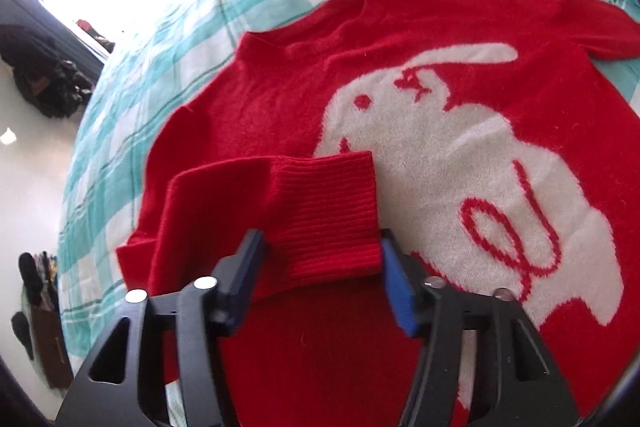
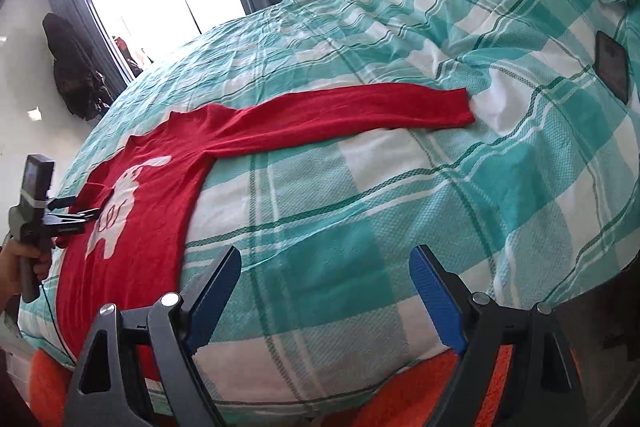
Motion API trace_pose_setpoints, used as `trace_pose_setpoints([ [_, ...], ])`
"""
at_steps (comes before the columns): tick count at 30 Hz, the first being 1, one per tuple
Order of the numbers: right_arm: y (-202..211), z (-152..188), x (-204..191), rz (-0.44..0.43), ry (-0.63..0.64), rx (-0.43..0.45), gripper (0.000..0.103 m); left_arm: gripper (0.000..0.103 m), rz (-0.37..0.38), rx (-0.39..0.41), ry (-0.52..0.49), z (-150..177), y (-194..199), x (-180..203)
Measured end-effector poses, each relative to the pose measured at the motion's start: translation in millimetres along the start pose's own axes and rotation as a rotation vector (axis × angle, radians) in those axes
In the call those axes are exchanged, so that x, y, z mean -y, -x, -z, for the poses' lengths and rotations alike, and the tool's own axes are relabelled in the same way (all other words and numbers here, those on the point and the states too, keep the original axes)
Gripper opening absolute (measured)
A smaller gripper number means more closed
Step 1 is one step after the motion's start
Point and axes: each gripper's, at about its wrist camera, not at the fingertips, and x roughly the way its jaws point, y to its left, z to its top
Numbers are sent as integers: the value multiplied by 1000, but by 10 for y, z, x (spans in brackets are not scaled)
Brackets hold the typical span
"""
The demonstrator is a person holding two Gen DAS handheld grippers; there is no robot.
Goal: Fold small clothes
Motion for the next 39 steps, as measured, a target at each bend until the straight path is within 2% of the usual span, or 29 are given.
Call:
trace_pose_setpoints([
  [1, 17, 33, -43, -6, 6, -5, 85, 7, 29, 8, 50, -8, 19, -98],
  [2, 38, 56, -82, -5, 18, -7, 85, 6, 36, 29, 118, 0, 101, -246],
  [4, 111, 82, -138, -4, 43, 6, 85, 5, 106, 125, 281, 116, 411, -685],
  [6, 204, 104, -166, -1, 64, 27, 85, 5, 104, 185, 445, 373, 715, -1250],
  [8, 261, 122, -169, 0, 70, 35, 85, 5, 62, 208, 610, 748, 913, -1875],
  [10, 268, 132, -160, -8, 63, 27, 85, 5, 0, 185, 771, 1231, 955, -2484],
  [12, 228, 146, -152, -18, 52, 9, 85, 5, -88, 124, 901, 1691, 839, -2957],
  [14, 161, 153, -167, -24, 48, -14, 85, 5, -141, 52, 1002, 2108, 668, -3254],
  [16, 87, 150, -211, -34, 50, -39, 85, 5, -142, 9, 1062, 2401, 491, -3352],
  [20, -35, 122, -355, -58, 61, -77, 85, 4, -161, -57, 1122, 2671, 237, -3272],
  [22, -65, 108, -412, -58, 66, -92, 85, 5, -147, -88, 1162, 2806, 170, -3235],
  [24, -77, 104, -441, -63, 61, -110, 85, 16, -123, -137, 1141, 2882, 150, -3158],
  [25, -90, 104, -444, -78, 59, -129, 85, 27, -154, -152, 1120, 2904, 216, -3097],
  [26, -99, 111, -443, -102, 58, -153, 85, 48, -207, -154, 1098, 2933, 354, -3002],
  [27, -102, 127, -444, -135, 64, -176, 85, 58, -231, -115, 1081, 2981, 542, -2866],
  [28, -97, 162, -457, -173, 84, -203, 85, 71, -202, -40, 1068, 3042, 761, -2682],
  [29, -94, 212, -479, -216, 114, -238, 85, 72, -109, 48, 1053, 3101, 964, -2458],
  [30, -96, 284, -524, -271, 144, -280, 85, 72, 37, 104, 1025, 3126, 1099, -2208],
  [31, -107, 365, -569, -345, 165, -335, 85, 72, 214, 120, 977, 3103, 1149, -1930],
  [32, -138, 460, -624, -426, 174, -400, 85, 71, 375, 102, 911, 3042, 1142, -1626],
  [33, -182, 560, -695, -497, 180, -466, 85, 69, 478, 78, 845, 2961, 1102, -1296],
  [34, -239, 647, -771, -542, 193, -515, 85, 67, 521, 50, 786, 2889, 1050, -991],
  [36, -405, 762, -917, -538, 252, -571, 84, 67, 520, -8, 695, 2749, 904, -493],
  [38, -631, 785, -968, -522, 256, -592, 80, 65, 490, -73, 649, 2630, 763, -218],
  [39, -755, 784, -959, -535, 223, -611, 78, 67, 500, -88, 633, 2589, 726, -134],
])
